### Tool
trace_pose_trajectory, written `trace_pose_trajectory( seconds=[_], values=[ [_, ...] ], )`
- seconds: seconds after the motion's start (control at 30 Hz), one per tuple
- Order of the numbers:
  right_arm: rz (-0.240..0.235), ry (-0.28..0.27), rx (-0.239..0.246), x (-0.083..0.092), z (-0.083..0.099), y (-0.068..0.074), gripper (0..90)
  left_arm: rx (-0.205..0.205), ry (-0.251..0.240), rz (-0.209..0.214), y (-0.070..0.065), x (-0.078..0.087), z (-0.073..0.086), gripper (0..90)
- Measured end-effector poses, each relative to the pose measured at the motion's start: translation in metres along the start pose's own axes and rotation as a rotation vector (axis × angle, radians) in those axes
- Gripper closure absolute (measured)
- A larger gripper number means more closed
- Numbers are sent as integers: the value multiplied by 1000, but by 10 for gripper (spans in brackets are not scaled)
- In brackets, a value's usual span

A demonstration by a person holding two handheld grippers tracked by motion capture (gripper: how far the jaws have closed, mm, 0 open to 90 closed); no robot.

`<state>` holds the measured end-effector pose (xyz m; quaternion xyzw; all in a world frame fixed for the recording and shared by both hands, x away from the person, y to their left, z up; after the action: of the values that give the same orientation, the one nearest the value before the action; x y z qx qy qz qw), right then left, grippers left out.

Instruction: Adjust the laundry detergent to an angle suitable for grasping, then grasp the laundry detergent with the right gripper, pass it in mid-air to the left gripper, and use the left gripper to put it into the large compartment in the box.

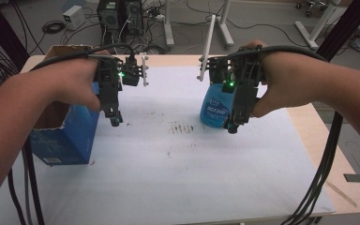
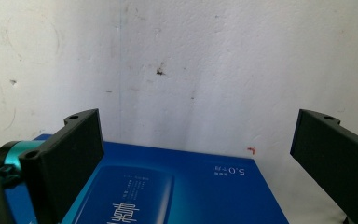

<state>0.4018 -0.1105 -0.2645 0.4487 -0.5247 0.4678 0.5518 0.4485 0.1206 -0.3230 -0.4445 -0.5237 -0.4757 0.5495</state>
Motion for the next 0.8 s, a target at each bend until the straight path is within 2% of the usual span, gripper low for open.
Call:
trace_pose_trajectory(
  seconds=[0.8],
  values=[
    [-2, -7, 2, 1, 2, -1, 13, -2, 12, 6, 3, -2, -1, 25]
  ],
)
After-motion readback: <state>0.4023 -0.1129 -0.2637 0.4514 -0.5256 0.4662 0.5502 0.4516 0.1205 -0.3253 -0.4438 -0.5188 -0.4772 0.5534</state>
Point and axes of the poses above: each handheld gripper's, and its own axes: x roughly backward along the jaws, z roughly out of its underside, y roughly to its left, the point moved 2 cm from there along -x, roughly forward along the jaws, and after that the axes turned 5 degrees about y, right-handed, at the moved point
